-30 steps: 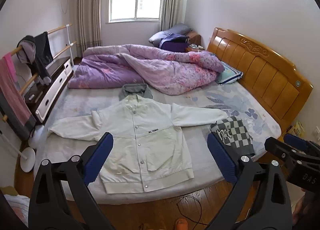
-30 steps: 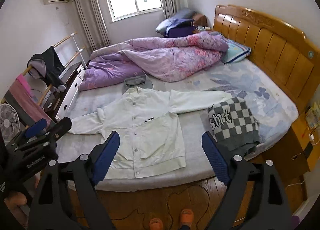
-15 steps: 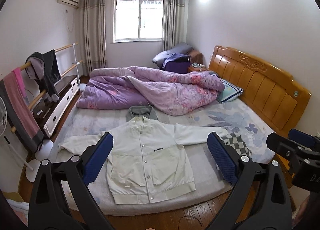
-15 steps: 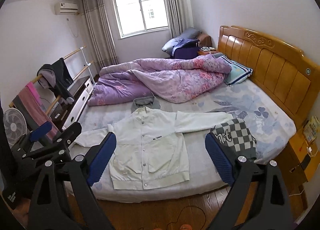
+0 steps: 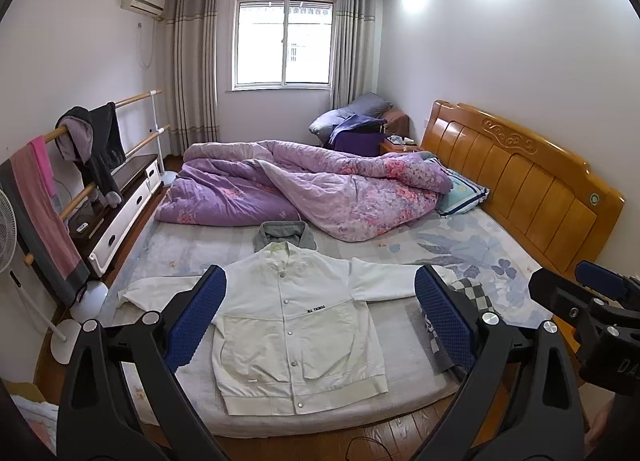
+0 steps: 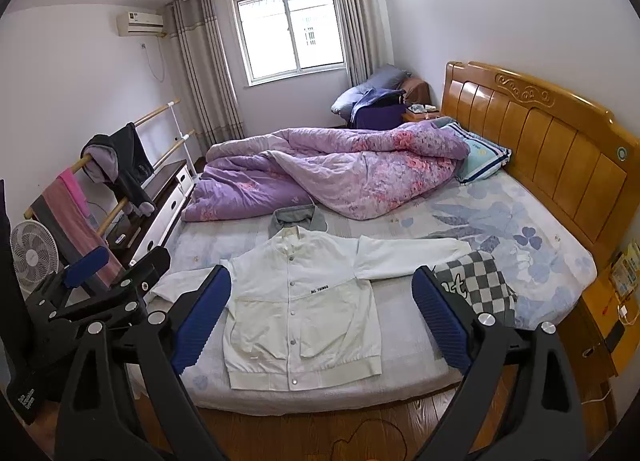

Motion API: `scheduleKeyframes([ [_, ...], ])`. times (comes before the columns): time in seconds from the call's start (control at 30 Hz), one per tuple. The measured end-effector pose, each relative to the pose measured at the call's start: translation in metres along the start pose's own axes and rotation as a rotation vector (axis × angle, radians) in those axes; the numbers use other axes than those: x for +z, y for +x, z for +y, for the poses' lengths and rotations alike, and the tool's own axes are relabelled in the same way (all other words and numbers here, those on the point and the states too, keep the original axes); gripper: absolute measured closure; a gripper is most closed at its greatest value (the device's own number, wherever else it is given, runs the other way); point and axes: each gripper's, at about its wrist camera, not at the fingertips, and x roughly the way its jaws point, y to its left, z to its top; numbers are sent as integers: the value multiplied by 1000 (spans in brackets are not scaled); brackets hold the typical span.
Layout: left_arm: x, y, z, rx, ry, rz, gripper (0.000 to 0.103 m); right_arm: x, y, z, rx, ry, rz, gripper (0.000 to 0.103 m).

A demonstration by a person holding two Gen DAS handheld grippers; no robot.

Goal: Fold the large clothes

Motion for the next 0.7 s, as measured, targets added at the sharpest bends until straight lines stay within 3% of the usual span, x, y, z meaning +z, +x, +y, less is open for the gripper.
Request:
scheduleKeyframes([
  [0.7, 9, 13, 6, 26, 9, -5, 6, 13, 14, 10, 25, -13, 5, 14],
])
